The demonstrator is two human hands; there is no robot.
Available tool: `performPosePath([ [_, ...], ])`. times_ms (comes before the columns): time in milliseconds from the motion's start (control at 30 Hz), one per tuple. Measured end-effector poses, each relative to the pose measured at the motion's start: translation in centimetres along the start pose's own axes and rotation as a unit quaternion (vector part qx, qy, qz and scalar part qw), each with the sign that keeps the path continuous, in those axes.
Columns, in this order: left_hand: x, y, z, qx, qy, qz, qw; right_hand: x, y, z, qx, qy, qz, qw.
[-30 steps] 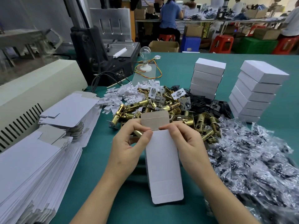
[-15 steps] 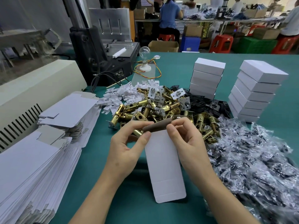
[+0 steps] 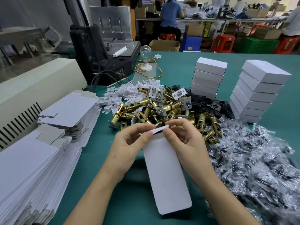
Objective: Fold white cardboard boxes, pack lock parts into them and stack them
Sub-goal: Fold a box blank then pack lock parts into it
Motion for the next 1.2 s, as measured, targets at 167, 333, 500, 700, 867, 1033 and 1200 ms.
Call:
performPosePath([
  [167, -0.8, 0.0, 0.7, -0.027, 0.044, -0.026, 0.998, 1.1, -0.1, -0.1, 0.004, 0.006, 0.041, 0.999],
  [333, -0.7, -0.1, 0.8, -0.036, 0.042, 0.0, 0.998, 1.1, -0.1, -0.1, 0.005, 0.006, 0.053, 0.999],
  [500, -0.2, 0.0, 1.0, -0.048, 0.035, 0.01, 0.998, 1.5, 0.0, -0.1, 0.001, 0.02, 0.064, 0.998],
  [700, -0.3, 0.0, 1.5, -0.063, 0.055, 0.012, 0.996, 1.7, 0.0, -0.1, -0.001, 0.029, 0.072, 0.997],
  [867, -0.3, 0.0, 1.3, -0.056, 0.044, 0.009, 0.997, 1.8, 0.0, -0.4, 0.01, 0.033, 0.079, 0.996],
  [1033, -0.2, 0.0, 1.2, -0.051, 0.031, 0.015, 0.998, 1.8, 0.1, -0.5, 0.015, 0.029, 0.085, 0.996],
  [1200, -0.3, 0.0, 1.0, -0.046, 0.001, 0.017, 0.999, 1.9, 0.1, -0.5, 0.012, 0.032, 0.089, 0.995],
])
Point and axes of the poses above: each hand's wrist, its own y-axis away from the middle knuckle, its own x-axis out of the palm, z = x × y, the point moved 10 cm from there along -y, towards the middle knuckle, and after that the axes turned 11 degrees about z, right-handed, at the moved point
